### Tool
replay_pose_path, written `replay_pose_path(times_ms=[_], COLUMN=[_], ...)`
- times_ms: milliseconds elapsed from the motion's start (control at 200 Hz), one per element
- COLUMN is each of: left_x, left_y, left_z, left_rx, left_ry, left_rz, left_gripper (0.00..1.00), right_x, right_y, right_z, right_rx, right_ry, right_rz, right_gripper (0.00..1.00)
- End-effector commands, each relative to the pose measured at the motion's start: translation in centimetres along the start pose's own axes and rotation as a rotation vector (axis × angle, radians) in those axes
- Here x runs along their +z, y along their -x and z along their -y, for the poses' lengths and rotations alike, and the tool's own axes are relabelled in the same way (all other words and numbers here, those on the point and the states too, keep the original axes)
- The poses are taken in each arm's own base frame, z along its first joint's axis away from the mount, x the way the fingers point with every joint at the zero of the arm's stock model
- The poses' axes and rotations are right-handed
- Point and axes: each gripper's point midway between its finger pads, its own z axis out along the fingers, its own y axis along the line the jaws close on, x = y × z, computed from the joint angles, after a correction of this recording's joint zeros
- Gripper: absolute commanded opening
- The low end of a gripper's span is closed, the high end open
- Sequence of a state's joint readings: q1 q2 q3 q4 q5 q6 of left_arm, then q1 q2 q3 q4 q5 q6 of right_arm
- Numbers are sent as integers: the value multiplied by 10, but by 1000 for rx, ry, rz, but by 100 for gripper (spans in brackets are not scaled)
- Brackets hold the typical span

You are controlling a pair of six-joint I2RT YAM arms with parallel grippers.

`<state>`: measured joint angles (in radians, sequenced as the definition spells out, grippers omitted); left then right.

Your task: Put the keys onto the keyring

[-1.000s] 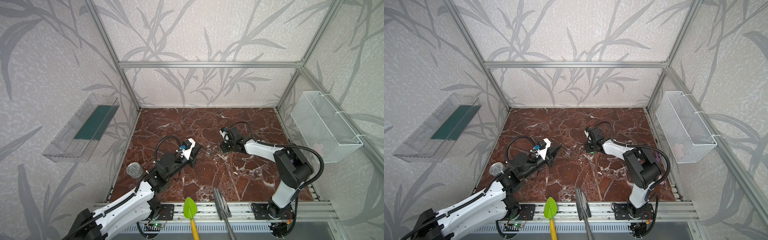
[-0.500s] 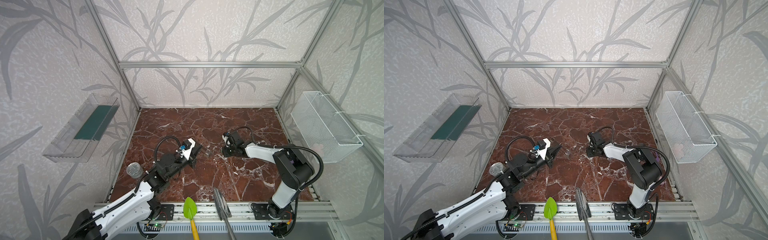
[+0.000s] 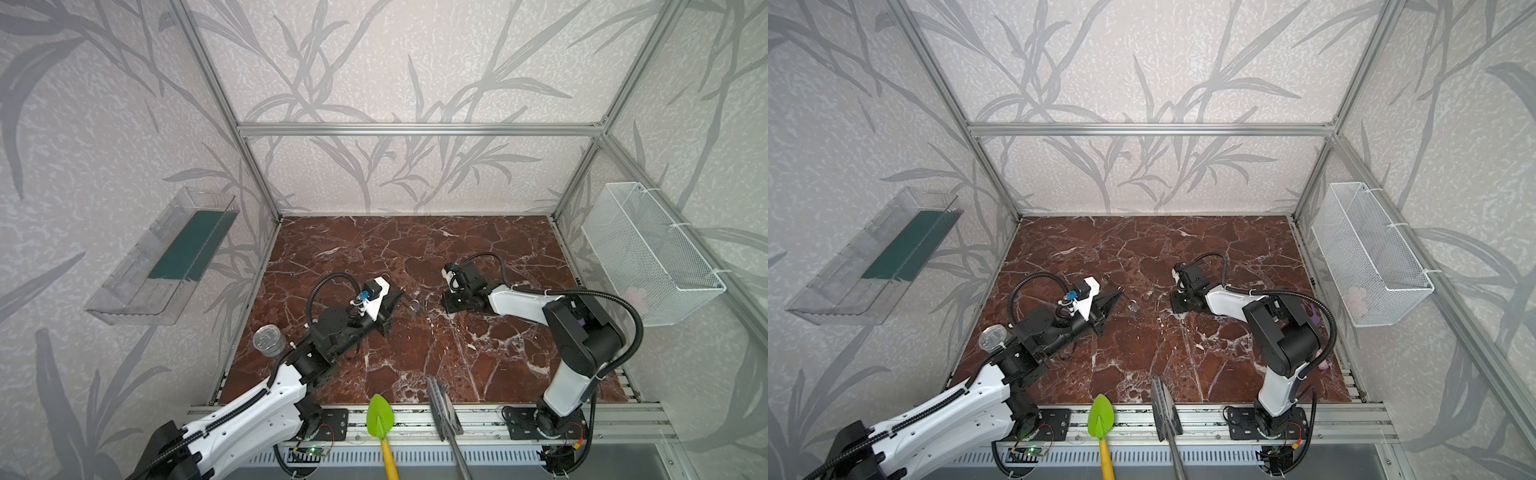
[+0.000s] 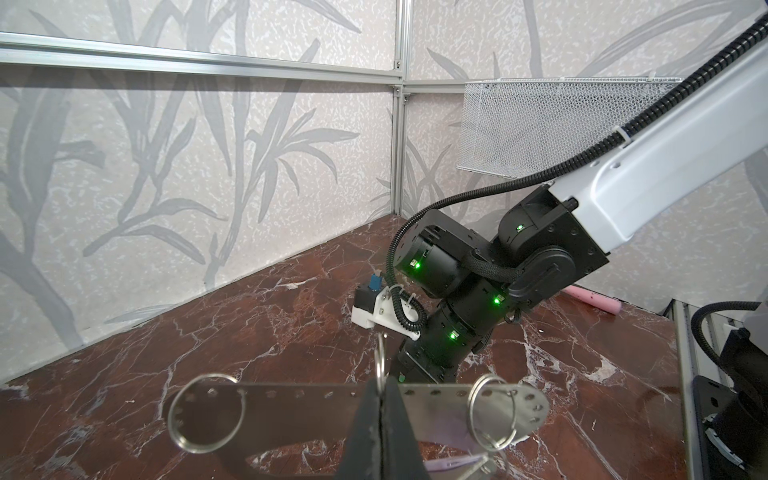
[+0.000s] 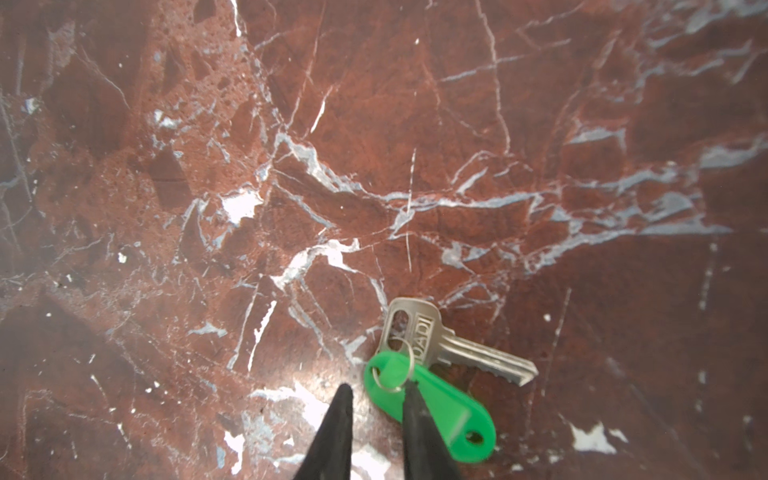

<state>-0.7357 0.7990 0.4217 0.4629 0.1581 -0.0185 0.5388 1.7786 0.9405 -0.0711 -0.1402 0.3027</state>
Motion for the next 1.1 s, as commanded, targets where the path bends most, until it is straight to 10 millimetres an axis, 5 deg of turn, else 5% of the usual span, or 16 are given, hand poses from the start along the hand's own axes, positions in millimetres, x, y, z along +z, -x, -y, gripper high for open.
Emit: replay_pose_path(times_ms=[0, 1100], left_x=[-3, 3], left_y=[15, 16], left_z=[-1, 0], left_rx=[8, 20], left_ry=[6, 0], left_rz=[46, 37], left_gripper=[0, 0], right_x=[0, 10], right_y=[13, 31], right_z=[-8, -14], right_rx=[-10, -28], right_ry=[21, 30], right_rz=[26, 40], right_gripper=[23, 22])
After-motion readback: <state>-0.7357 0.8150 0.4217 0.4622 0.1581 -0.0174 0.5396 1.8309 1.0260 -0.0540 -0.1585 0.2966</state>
